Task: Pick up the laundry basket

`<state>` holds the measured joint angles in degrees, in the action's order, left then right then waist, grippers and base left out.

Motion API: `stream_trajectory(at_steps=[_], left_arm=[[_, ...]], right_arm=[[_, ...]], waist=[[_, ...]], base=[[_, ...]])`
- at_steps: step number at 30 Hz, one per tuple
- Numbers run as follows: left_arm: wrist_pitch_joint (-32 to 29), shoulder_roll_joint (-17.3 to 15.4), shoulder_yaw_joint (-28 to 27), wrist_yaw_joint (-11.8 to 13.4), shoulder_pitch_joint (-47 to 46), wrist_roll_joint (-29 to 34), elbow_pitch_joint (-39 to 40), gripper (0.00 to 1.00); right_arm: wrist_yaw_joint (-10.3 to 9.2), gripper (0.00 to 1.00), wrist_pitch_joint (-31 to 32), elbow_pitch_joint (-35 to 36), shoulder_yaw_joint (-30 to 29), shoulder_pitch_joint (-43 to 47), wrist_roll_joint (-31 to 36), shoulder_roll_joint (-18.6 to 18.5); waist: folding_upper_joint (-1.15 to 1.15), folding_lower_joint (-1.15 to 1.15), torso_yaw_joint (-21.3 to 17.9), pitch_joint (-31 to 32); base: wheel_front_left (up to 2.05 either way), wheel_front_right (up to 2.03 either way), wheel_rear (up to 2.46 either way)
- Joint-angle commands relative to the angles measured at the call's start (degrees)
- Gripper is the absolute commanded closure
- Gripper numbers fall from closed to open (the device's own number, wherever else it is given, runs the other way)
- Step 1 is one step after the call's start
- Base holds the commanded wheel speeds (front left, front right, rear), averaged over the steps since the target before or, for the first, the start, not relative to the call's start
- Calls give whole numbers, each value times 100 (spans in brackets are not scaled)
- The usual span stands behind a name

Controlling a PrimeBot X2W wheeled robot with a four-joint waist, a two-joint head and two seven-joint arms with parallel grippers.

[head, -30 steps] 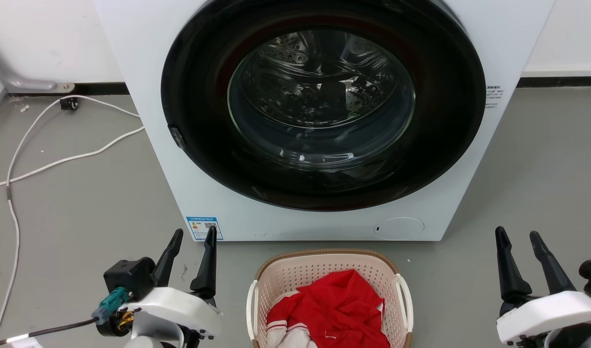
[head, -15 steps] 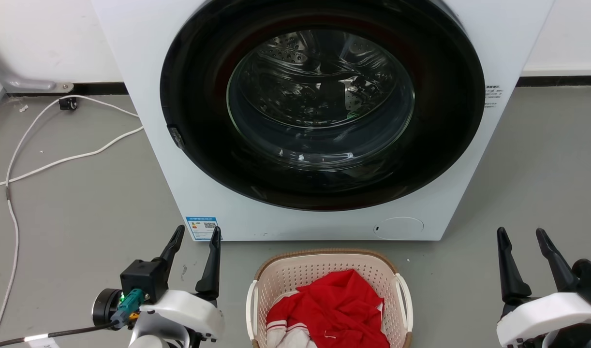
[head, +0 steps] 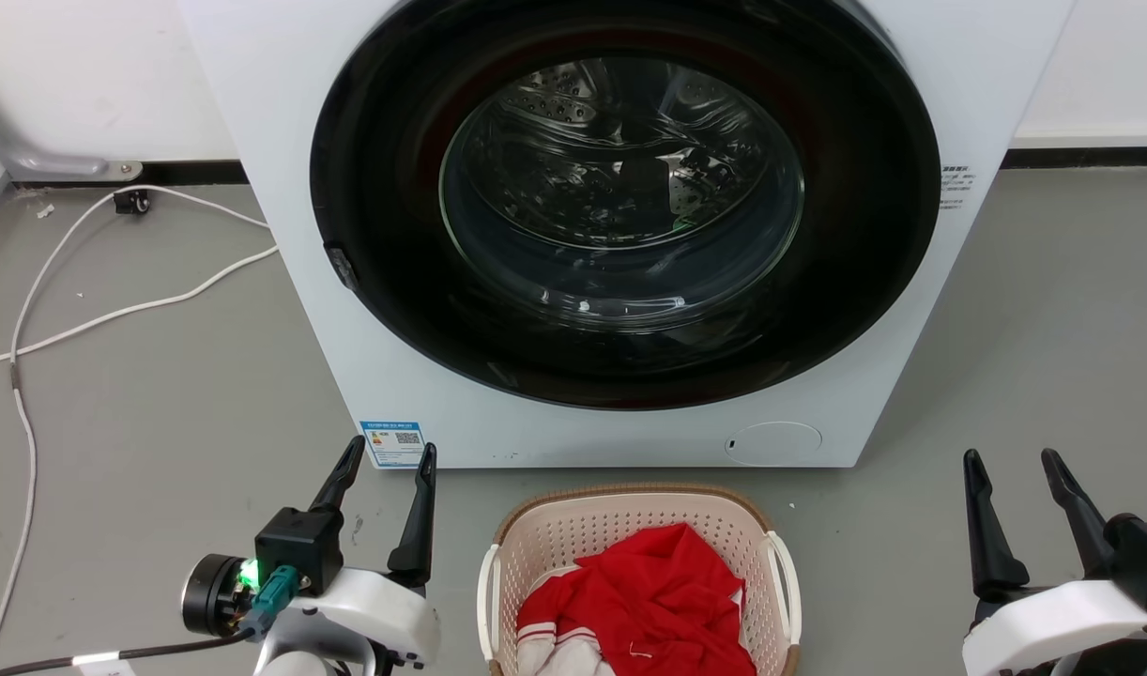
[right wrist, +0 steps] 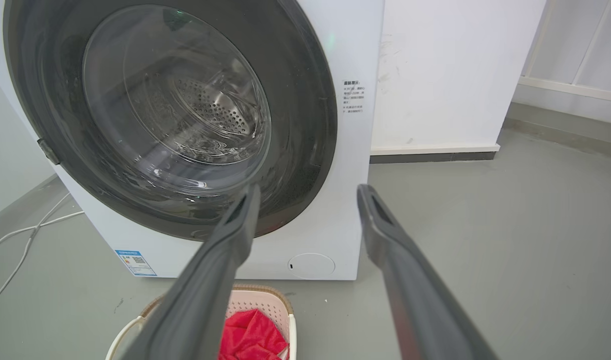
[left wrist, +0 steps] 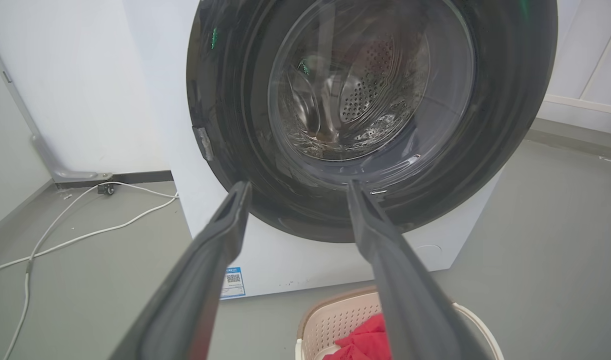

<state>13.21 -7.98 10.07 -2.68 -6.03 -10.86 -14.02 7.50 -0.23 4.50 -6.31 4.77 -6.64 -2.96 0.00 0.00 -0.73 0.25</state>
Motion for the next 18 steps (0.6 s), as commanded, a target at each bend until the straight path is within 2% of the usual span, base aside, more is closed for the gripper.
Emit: stream_trajectory(at_steps=[1, 18], left_arm=[[54, 16, -11, 17, -50, 110, -9, 0], [212, 62, -40, -15, -46, 479, -164, 0]], right_arm=[[-2, 0, -52, 28, 10, 21, 80, 11], [-2, 0, -234, -193, -74, -43, 319, 15]], waist=[[0, 0, -2, 0], [0, 0, 7, 2]], base=[[0, 0, 0], [0, 0, 0]])
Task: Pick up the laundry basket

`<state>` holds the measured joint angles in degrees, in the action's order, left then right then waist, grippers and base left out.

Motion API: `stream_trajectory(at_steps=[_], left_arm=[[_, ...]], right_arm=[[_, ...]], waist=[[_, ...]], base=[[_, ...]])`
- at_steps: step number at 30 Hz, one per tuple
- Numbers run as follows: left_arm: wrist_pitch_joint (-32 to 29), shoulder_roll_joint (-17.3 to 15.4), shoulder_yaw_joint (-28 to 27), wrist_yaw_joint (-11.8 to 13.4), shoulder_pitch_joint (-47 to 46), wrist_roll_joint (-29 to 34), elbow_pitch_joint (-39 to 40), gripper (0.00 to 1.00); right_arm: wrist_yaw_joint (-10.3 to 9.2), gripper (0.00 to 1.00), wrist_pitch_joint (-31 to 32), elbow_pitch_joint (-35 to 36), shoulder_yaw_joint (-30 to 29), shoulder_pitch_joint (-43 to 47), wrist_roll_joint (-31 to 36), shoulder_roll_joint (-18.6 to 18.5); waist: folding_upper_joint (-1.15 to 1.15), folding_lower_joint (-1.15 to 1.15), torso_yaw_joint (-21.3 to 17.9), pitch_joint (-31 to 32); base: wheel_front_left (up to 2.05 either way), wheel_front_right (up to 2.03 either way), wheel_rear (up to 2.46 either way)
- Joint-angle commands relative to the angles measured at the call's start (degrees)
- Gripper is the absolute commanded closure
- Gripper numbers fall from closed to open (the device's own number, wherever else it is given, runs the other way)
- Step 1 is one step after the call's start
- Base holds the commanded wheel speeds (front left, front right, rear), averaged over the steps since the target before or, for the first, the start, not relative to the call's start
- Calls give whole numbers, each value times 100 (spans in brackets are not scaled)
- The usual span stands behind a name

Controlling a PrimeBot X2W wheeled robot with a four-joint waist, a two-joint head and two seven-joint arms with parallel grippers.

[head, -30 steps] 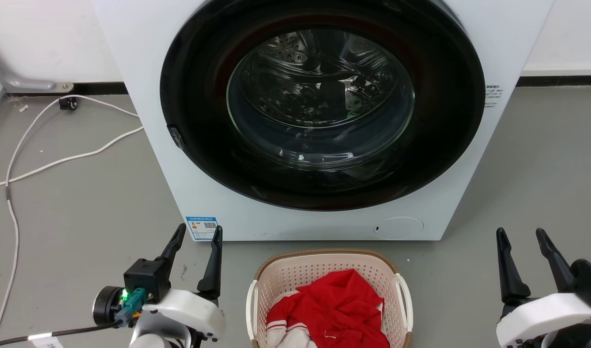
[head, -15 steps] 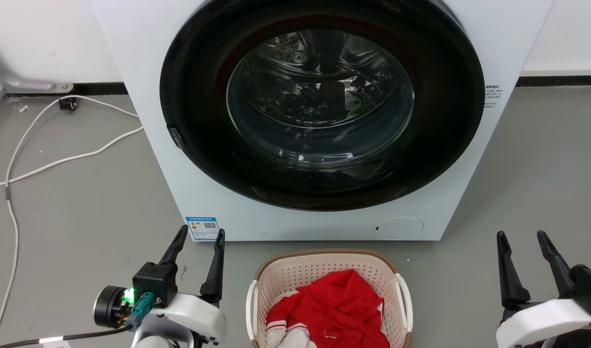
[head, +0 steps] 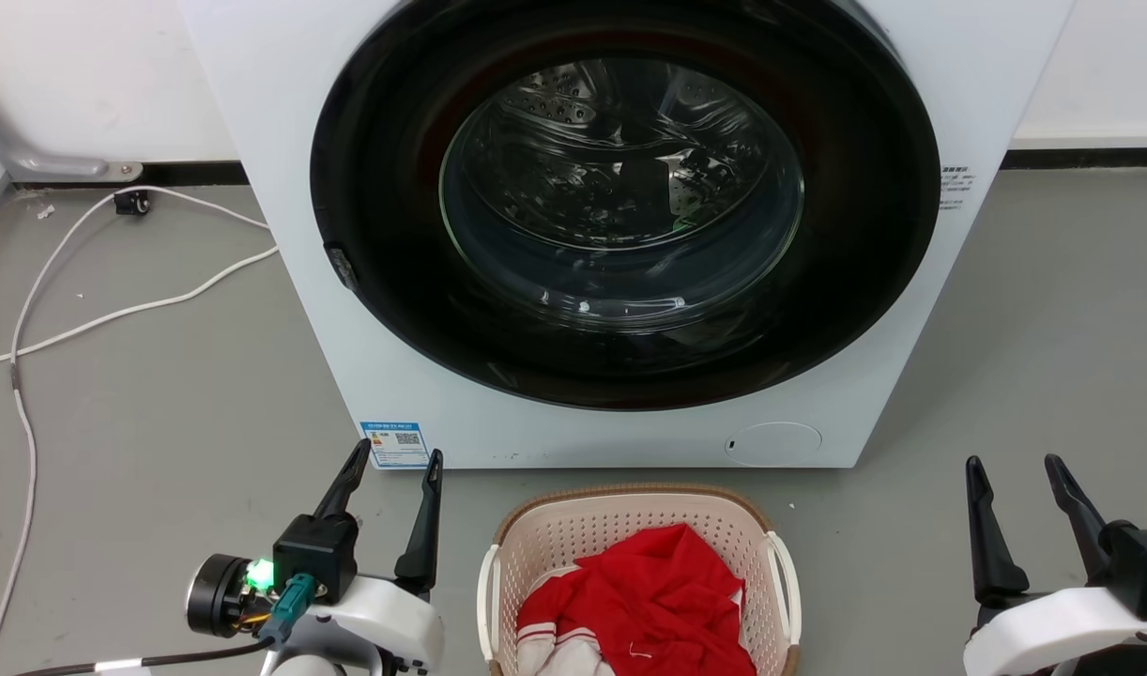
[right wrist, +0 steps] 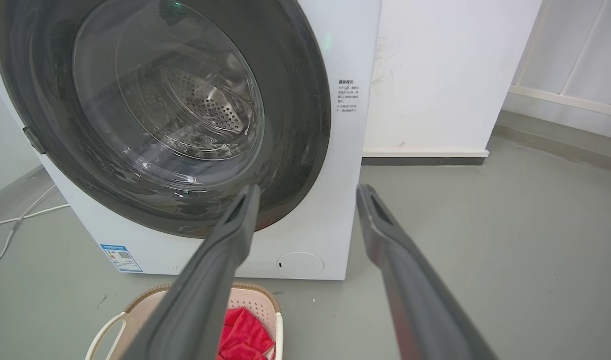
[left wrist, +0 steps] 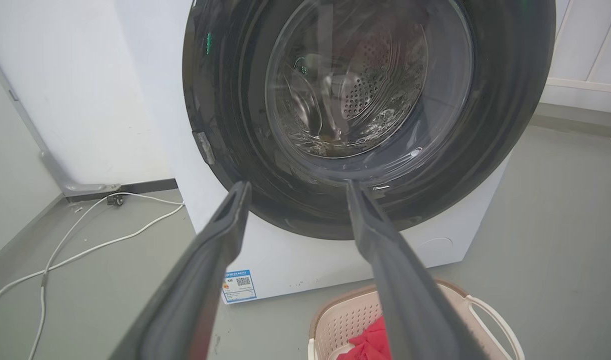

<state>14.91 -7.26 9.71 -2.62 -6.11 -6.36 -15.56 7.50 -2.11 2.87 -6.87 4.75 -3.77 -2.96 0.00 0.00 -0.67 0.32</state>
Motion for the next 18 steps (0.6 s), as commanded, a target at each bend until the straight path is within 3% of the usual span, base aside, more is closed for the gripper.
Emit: stream_trajectory(at_steps=[1, 18], left_arm=[[42, -10, -4, -21, -38, 28, -10, 0], [35, 53, -93, -22, -78, -80, -133, 0]], right_arm=[[-2, 0, -45, -30, -18, -42, 33, 15], [-3, 0, -196, -345, -36, -181, -68, 15]], waist=[[0, 0, 1, -4], [0, 0, 1, -13]], base=[[0, 0, 0], [0, 0, 0]])
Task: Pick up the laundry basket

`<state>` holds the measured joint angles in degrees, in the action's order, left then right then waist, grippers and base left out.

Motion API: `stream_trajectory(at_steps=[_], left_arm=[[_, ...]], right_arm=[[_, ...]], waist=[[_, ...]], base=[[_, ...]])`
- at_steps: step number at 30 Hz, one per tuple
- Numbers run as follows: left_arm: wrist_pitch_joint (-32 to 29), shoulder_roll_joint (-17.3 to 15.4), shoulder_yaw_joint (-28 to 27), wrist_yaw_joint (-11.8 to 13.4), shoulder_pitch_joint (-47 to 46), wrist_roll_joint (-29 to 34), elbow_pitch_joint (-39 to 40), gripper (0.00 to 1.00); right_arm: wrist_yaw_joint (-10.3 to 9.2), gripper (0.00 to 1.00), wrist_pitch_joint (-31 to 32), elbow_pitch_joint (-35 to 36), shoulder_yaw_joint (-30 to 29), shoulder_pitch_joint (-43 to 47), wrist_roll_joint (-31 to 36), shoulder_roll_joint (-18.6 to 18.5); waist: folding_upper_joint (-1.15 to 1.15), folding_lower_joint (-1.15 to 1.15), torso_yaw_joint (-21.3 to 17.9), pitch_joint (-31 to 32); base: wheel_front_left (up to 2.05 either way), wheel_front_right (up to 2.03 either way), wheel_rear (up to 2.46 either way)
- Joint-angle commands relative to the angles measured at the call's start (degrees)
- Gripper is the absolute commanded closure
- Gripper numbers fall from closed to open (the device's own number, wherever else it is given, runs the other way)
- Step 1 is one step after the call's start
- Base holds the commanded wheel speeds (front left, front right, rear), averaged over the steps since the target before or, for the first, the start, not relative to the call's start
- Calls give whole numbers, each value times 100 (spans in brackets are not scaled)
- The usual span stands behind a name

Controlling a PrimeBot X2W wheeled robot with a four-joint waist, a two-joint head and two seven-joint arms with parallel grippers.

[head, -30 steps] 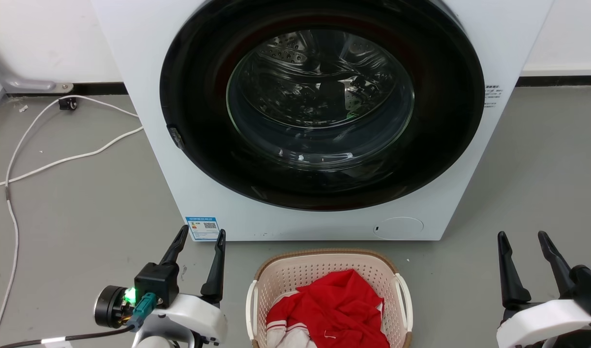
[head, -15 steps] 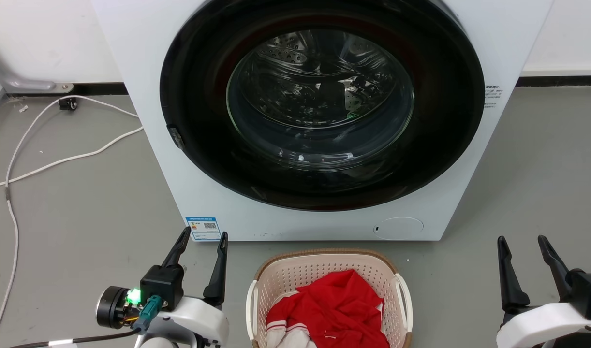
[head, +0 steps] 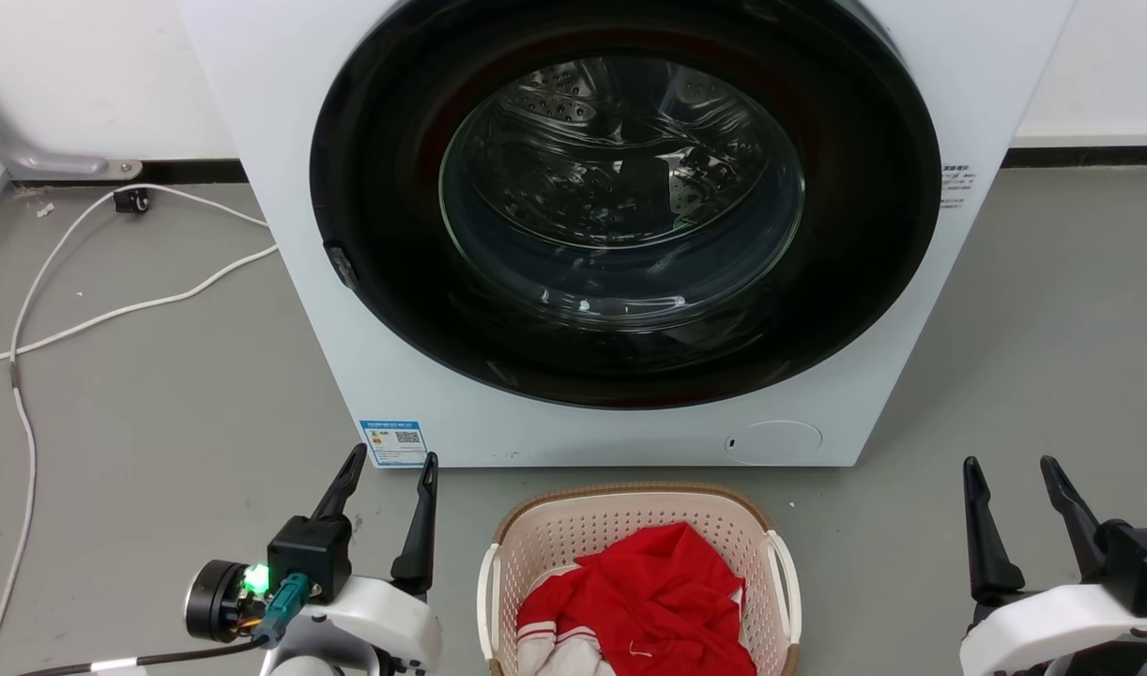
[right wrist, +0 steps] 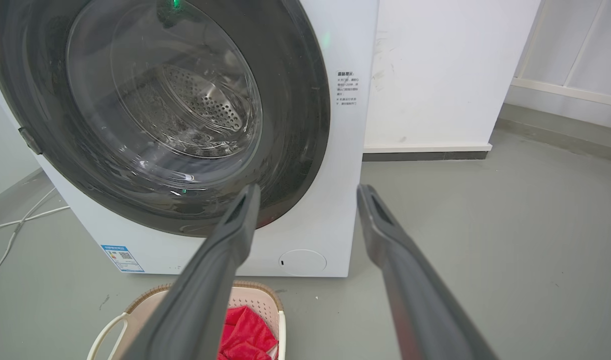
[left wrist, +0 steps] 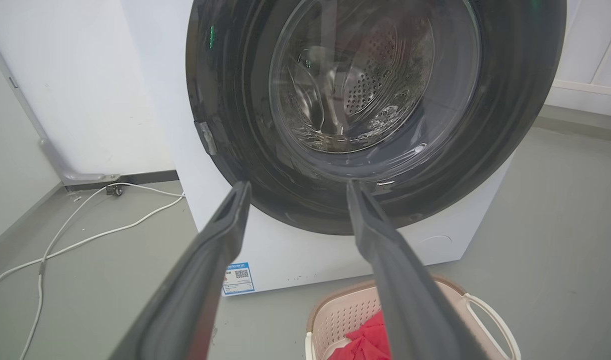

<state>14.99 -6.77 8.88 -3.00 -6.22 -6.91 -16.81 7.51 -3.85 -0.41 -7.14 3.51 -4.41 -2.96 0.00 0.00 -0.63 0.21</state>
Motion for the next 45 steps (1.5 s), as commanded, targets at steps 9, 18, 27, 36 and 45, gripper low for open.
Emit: stream_trajectory(at_steps=[9, 18, 27, 36, 45], left_arm=[[28, 36, -67, 50, -105, -21, -49, 0], [28, 62, -67, 28, -203, -41, -109, 0], [-2, 133, -9, -123, -786, -291, -658, 0], [-360, 97, 200, -311, -1614, -486, -1548, 0], [-811, 39, 521, -434, -2442, -767, -2716, 0]], right_arm=[[-4, 0, -51, -144, -15, -133, -17, 15], [-4, 0, 172, -428, -48, -203, -229, 14], [-4, 0, 589, -848, -116, -573, -133, 13], [-4, 0, 876, -1398, 40, -1170, -75, 14], [-4, 0, 882, -2445, 313, -1999, -146, 12]], waist=[[0, 0, -5, -17], [0, 0, 8, -168], [0, 0, -9, -669], [0, 0, -55, -1465], [0, 0, -145, -2283]], base=[[0, 0, 0], [0, 0, 0], [0, 0, 0], [0, 0, 0], [0, 0, 0]])
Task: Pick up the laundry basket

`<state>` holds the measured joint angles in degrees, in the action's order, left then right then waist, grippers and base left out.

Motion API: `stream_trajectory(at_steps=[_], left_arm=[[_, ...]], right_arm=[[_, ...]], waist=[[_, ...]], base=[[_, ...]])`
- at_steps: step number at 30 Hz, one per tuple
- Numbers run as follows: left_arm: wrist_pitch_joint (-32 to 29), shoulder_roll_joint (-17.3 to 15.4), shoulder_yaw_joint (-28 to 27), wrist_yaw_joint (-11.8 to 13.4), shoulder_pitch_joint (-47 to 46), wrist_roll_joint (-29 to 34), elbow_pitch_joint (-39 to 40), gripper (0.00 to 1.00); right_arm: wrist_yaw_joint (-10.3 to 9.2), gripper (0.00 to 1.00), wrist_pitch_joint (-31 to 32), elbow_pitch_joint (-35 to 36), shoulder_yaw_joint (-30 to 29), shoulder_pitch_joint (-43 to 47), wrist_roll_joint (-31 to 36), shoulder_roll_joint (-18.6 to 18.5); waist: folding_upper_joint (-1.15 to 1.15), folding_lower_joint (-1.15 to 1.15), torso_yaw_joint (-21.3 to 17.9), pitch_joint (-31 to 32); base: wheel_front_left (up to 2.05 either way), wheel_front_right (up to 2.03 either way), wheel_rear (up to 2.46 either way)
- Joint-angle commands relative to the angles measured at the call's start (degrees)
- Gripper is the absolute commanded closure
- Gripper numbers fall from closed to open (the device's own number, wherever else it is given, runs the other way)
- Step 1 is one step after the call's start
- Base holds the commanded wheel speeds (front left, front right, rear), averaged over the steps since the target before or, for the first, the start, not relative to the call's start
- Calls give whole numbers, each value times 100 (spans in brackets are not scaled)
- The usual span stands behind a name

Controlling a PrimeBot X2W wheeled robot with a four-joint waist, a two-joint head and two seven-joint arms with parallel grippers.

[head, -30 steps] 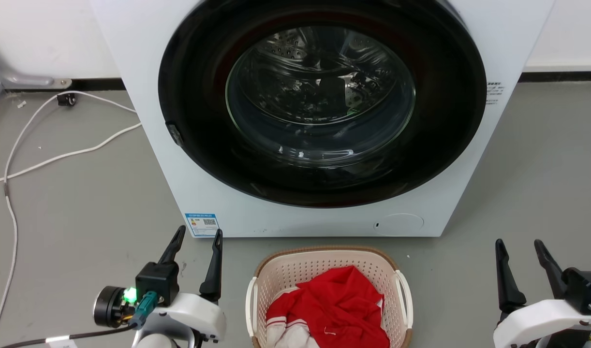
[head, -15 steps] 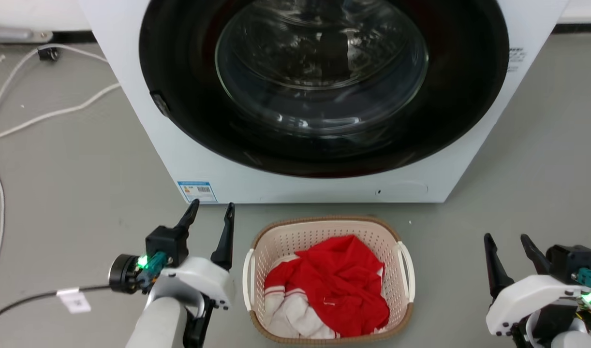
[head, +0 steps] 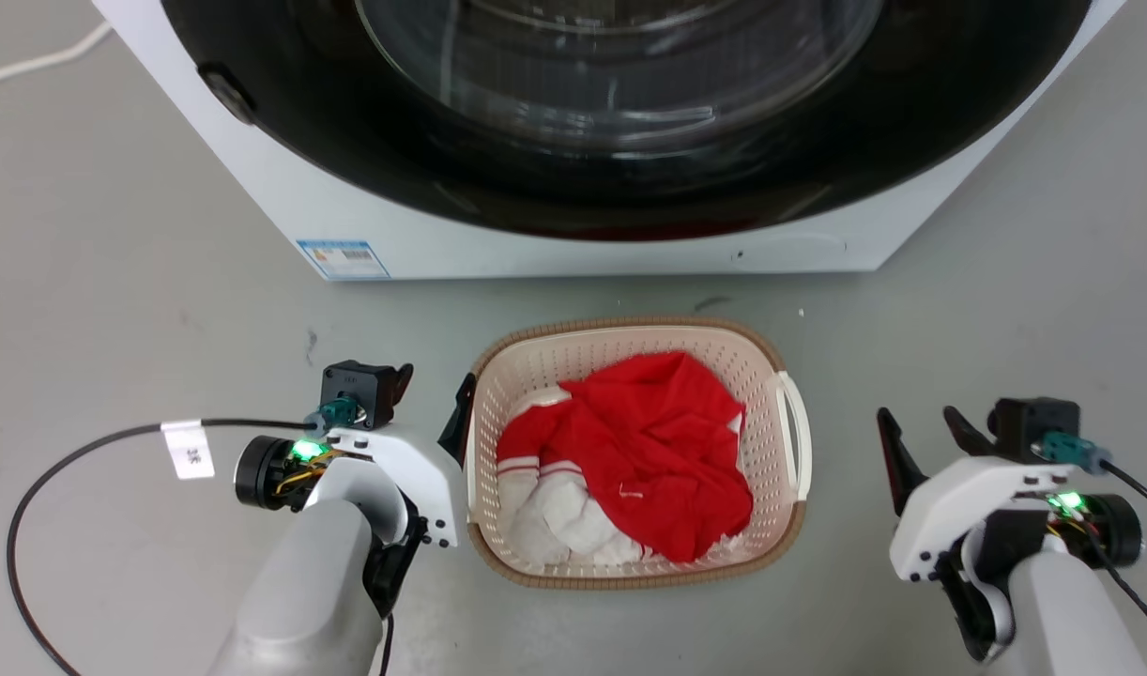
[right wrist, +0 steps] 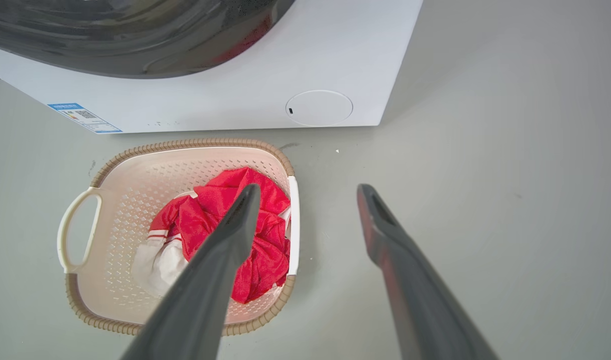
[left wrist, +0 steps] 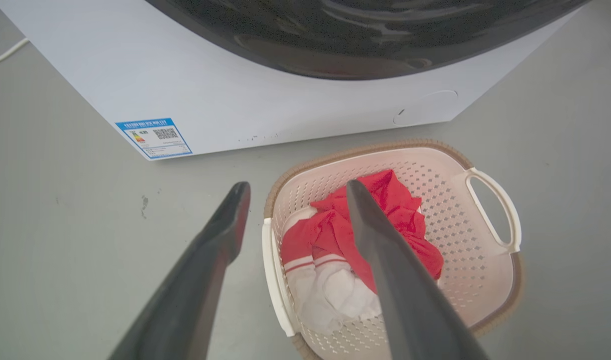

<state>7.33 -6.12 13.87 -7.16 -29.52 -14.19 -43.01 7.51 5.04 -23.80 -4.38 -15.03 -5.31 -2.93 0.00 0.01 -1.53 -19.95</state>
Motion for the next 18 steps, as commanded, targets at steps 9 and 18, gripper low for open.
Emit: stream_trajectory(at_steps=[9, 18], left_arm=[[-549, -236, 792, -28, -761, -809, -915, 0], [-952, -564, 1403, -30, -1193, -1645, -1283, 0]], right_arm=[[-4, 0, 28, -1539, 322, -1125, -227, 9], [-4, 0, -74, -2576, 777, -1967, -463, 10]], waist=[[0, -1, -176, -948], [0, -1, -319, -1469]], base=[[0, 0, 0], [0, 0, 0]])
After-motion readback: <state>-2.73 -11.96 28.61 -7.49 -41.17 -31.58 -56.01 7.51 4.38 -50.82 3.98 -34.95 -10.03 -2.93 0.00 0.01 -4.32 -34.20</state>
